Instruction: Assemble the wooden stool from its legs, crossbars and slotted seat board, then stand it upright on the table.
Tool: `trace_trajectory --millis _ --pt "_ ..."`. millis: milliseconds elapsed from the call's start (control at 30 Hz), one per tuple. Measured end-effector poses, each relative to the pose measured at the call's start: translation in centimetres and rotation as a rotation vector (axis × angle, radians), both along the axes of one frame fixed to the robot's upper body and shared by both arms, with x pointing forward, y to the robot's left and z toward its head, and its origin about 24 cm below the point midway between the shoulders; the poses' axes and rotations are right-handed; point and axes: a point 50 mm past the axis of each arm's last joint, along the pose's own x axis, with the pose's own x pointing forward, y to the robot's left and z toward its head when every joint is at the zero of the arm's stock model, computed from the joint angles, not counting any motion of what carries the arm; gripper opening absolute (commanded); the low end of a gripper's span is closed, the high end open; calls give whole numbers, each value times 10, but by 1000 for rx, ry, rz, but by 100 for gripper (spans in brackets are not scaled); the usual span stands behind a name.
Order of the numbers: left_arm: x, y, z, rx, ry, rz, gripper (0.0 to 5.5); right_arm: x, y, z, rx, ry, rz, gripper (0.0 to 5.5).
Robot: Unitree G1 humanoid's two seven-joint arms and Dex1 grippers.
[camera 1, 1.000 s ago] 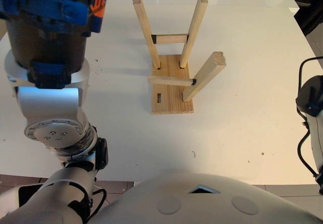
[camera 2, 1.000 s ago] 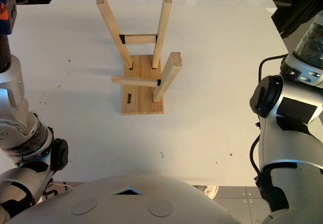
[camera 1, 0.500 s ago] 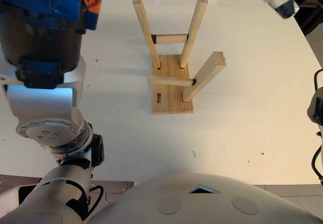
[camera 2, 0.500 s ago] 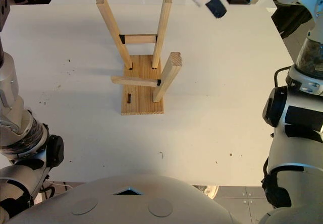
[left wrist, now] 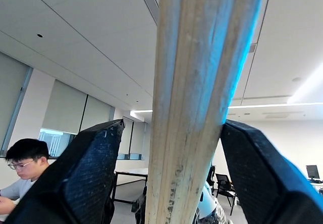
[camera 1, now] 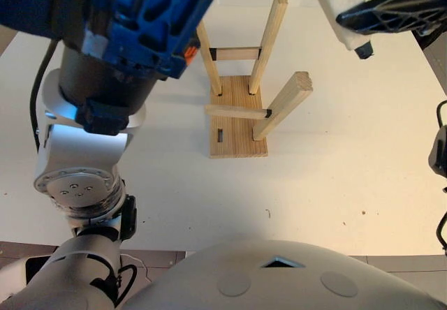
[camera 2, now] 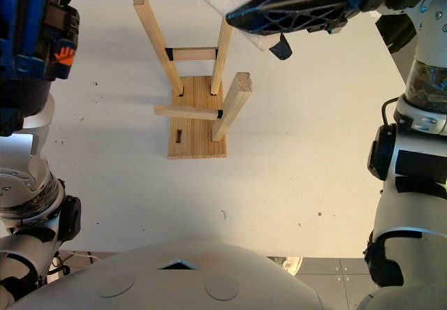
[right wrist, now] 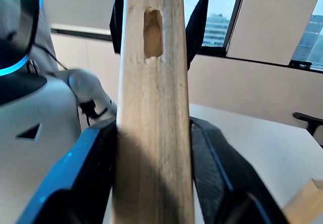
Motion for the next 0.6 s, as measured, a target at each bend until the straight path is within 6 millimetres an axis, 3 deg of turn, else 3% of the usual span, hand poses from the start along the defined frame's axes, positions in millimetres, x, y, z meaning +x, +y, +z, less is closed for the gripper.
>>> trace_trajectory --millis 600 --pt "3 -5 -20 184 -6 42 339 4 13 -22 -120 -71 13 206"
